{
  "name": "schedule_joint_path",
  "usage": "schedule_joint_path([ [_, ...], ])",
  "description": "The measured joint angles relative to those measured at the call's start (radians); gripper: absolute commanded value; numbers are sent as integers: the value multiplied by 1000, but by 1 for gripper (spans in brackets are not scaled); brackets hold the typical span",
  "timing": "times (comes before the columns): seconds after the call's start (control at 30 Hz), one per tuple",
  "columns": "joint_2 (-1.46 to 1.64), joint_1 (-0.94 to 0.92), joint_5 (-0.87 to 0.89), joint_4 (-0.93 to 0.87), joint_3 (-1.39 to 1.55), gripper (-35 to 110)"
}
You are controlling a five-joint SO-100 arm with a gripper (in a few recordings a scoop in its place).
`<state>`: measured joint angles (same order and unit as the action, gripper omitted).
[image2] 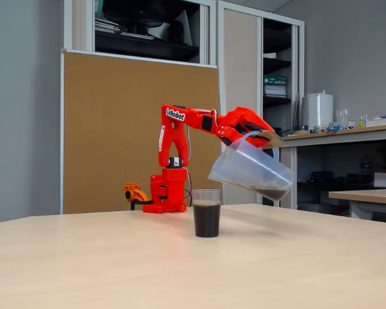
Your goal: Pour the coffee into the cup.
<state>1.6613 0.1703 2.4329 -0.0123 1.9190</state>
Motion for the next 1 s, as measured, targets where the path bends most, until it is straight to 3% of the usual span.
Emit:
schedule_joint_path([
  [0.6,-66,140,-416,-218,-74,0],
  [1.0,-114,330,-704,-488,-232,0],
])
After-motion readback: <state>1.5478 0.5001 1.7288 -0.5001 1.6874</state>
